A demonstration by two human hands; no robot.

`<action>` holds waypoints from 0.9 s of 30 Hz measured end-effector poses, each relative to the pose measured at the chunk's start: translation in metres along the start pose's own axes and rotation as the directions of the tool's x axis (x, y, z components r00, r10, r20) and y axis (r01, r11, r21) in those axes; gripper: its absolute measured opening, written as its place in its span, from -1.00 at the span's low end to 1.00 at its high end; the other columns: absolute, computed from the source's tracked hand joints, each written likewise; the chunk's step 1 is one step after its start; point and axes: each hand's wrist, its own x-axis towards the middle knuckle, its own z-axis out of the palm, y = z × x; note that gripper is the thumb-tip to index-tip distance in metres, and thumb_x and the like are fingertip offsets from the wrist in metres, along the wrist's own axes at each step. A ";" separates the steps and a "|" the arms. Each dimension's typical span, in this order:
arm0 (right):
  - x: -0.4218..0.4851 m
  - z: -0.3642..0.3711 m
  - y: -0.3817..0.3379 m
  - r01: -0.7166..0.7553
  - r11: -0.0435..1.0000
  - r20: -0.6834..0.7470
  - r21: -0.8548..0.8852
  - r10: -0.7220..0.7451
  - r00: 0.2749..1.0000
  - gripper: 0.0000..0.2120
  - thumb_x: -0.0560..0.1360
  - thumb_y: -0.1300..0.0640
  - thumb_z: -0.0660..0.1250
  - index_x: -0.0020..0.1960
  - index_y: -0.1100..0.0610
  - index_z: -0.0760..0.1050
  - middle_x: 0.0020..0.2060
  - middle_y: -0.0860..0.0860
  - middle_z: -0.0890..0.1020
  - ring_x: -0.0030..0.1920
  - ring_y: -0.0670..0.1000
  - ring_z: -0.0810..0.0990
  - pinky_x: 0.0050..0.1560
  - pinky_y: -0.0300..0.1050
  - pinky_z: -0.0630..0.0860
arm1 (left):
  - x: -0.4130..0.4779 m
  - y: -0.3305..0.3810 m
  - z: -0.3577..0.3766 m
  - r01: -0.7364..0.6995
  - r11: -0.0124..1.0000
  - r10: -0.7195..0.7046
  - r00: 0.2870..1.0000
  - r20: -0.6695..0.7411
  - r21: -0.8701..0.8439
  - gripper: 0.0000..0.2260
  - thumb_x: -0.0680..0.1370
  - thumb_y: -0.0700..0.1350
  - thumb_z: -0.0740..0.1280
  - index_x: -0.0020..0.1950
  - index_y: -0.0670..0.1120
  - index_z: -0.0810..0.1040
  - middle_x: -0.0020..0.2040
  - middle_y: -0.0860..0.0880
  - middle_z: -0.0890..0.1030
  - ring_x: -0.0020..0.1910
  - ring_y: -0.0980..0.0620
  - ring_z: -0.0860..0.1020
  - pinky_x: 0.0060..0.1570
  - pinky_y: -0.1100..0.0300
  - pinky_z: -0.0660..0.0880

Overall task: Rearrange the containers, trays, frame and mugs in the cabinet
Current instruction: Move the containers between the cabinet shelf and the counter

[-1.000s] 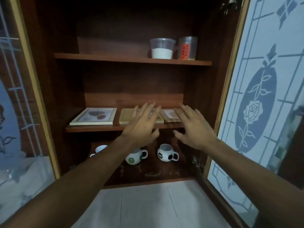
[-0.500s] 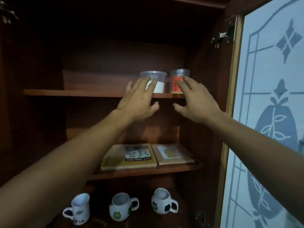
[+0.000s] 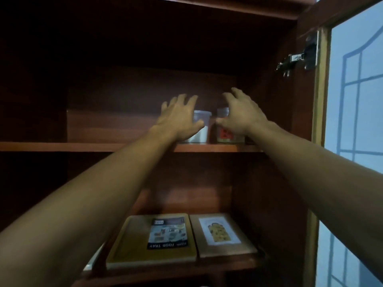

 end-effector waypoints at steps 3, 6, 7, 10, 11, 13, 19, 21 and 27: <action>0.018 0.007 0.004 -0.025 1.000 0.038 -0.018 0.025 0.999 -0.21 0.45 -0.17 0.41 0.54 0.09 0.18 0.56 0.15 0.10 0.53 0.18 0.12 0.48 0.14 0.19 | 0.016 -0.006 0.007 0.031 1.000 -0.031 0.999 0.043 0.004 -0.27 0.47 0.23 0.26 0.55 -0.01 0.13 0.51 -0.15 0.21 0.47 -0.15 0.21 0.43 -0.14 0.14; 0.031 0.012 0.009 -0.056 0.998 0.074 -0.041 0.059 0.996 -0.23 0.45 -0.21 0.40 0.51 0.10 0.21 0.55 0.15 0.12 0.51 0.20 0.15 0.47 0.16 0.21 | 0.028 -0.009 0.010 0.044 0.999 -0.045 0.996 0.077 0.016 -0.20 0.40 0.34 0.25 0.55 0.02 0.14 0.51 -0.13 0.23 0.47 -0.16 0.22 0.41 -0.13 0.17; 0.034 0.013 0.010 -0.069 0.996 0.086 -0.051 0.073 0.994 -0.23 0.45 -0.23 0.39 0.50 0.10 0.23 0.54 0.15 0.13 0.50 0.20 0.17 0.46 0.17 0.23 | 0.031 -0.009 0.011 0.046 0.999 -0.047 0.995 0.085 0.019 -0.18 0.38 0.37 0.25 0.54 0.03 0.15 0.50 -0.13 0.24 0.46 -0.16 0.23 0.40 -0.13 0.19; 0.041 0.015 0.014 -0.099 0.993 0.117 -0.071 0.107 0.987 -0.23 0.44 -0.26 0.39 0.48 0.11 0.25 0.53 0.15 0.14 0.48 0.22 0.19 0.43 0.18 0.26 | 0.041 -0.010 0.013 0.075 0.997 -0.076 0.989 0.129 0.013 -0.16 0.36 0.43 0.23 0.53 0.04 0.19 0.48 -0.12 0.27 0.43 -0.17 0.27 0.36 -0.12 0.22; 0.042 0.014 0.014 -0.104 0.992 0.127 -0.070 0.112 0.986 -0.22 0.44 -0.25 0.39 0.49 0.12 0.24 0.53 0.16 0.12 0.49 0.23 0.18 0.44 0.17 0.25 | 0.044 -0.011 0.012 0.087 0.996 -0.087 0.985 0.148 0.007 -0.16 0.36 0.45 0.23 0.53 0.04 0.20 0.49 -0.12 0.27 0.43 -0.18 0.28 0.36 -0.13 0.23; 0.046 0.013 0.017 -0.120 0.991 0.152 -0.062 0.128 0.980 -0.21 0.45 -0.22 0.40 0.50 0.13 0.21 0.55 0.17 0.05 0.50 0.23 0.16 0.45 0.15 0.25 | 0.048 -0.011 0.013 0.111 0.994 -0.105 0.977 0.186 -0.021 -0.13 0.34 0.48 0.23 0.52 0.03 0.21 0.49 -0.13 0.26 0.43 -0.18 0.27 0.35 -0.14 0.25; 0.050 0.013 0.023 -0.187 0.981 0.192 -0.050 0.193 0.962 -0.16 0.41 -0.23 0.44 0.48 0.20 0.22 0.55 0.16 -0.09 0.48 0.24 0.16 0.44 0.09 0.27 | 0.053 -0.017 0.022 0.205 0.968 -0.167 0.957 0.238 -0.142 0.02 0.17 0.63 0.19 0.47 0.03 0.32 0.43 -0.12 0.34 0.39 -0.17 0.34 0.32 -0.14 0.35; 0.049 0.013 0.024 -0.198 0.978 0.197 -0.061 0.206 0.959 -0.15 0.40 -0.25 0.44 0.46 0.23 0.26 0.55 0.16 -0.09 0.48 0.23 0.16 0.44 0.07 0.28 | 0.054 -0.018 0.023 0.234 0.959 -0.191 0.950 0.248 -0.160 0.06 0.13 0.65 0.18 0.45 0.00 0.36 0.41 -0.15 0.37 0.35 -0.18 0.39 0.28 -0.08 0.40; 0.047 0.012 0.026 -0.184 0.976 0.240 -0.119 0.208 0.948 -0.28 0.41 -0.31 0.38 0.30 0.25 0.49 0.53 0.20 -0.07 0.46 0.23 0.18 0.43 0.05 0.28 | 0.056 -0.016 0.023 0.258 0.959 -0.220 0.938 0.269 -0.114 0.03 0.08 0.66 0.18 0.26 -0.08 0.53 0.26 -0.14 0.54 0.17 -0.16 0.52 0.06 0.01 0.51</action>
